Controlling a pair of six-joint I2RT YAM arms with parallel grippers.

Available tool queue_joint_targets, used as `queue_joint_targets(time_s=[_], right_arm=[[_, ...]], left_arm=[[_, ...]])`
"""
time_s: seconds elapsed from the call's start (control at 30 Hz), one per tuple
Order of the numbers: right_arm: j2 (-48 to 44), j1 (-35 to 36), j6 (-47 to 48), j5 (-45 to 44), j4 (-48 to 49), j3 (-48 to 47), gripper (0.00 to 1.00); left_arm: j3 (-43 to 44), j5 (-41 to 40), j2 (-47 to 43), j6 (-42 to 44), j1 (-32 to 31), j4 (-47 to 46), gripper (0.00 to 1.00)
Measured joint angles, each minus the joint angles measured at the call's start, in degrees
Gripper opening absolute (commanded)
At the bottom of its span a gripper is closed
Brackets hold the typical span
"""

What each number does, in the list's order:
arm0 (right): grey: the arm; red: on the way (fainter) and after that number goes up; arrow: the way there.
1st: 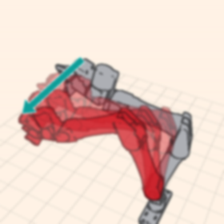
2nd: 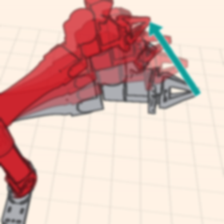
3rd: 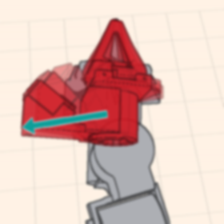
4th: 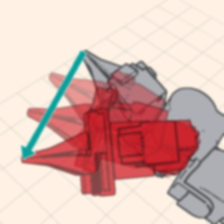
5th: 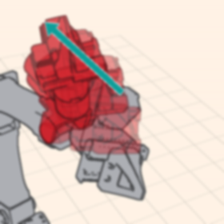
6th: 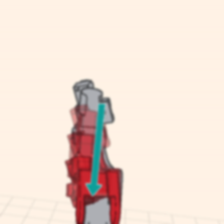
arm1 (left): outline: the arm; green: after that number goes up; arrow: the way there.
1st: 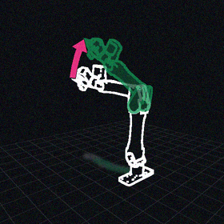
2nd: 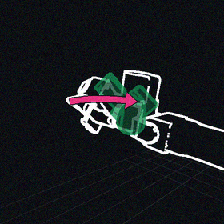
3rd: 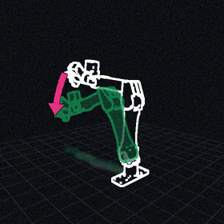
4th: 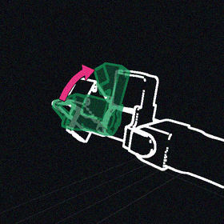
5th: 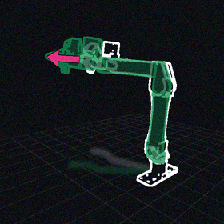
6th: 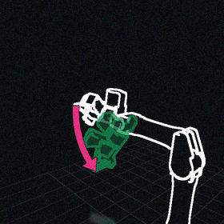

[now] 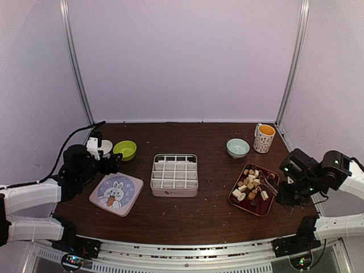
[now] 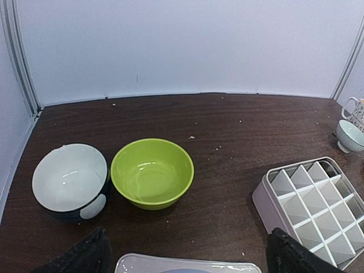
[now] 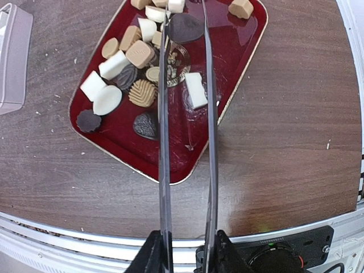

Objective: Pack the chocolate
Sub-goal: Pick up the fake chocolate from the plate.

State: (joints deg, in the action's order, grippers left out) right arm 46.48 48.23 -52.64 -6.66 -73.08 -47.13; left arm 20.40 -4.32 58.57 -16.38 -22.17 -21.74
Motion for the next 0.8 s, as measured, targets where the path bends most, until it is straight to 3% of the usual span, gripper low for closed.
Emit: queue_joint_targets(time_s=[0.3, 0.47, 0.8], right_arm=[[0.48, -0.04, 4.35, -0.66, 3.32, -4.48, 0.25], [2.49, -0.09, 7.98, 3.39, 13.27, -5.25, 0.25], [15.58, -0.09, 13.31, 11.69, 34.34, -5.51, 0.24]], left_arm=[[0.24, 0.00, 0.22, 0.00, 0.00, 0.04, 0.97], [0.72, 0.04, 0.33, 0.00, 0.00, 0.37, 0.97], [0.72, 0.52, 0.57, -0.11, 0.00, 0.37, 0.97]])
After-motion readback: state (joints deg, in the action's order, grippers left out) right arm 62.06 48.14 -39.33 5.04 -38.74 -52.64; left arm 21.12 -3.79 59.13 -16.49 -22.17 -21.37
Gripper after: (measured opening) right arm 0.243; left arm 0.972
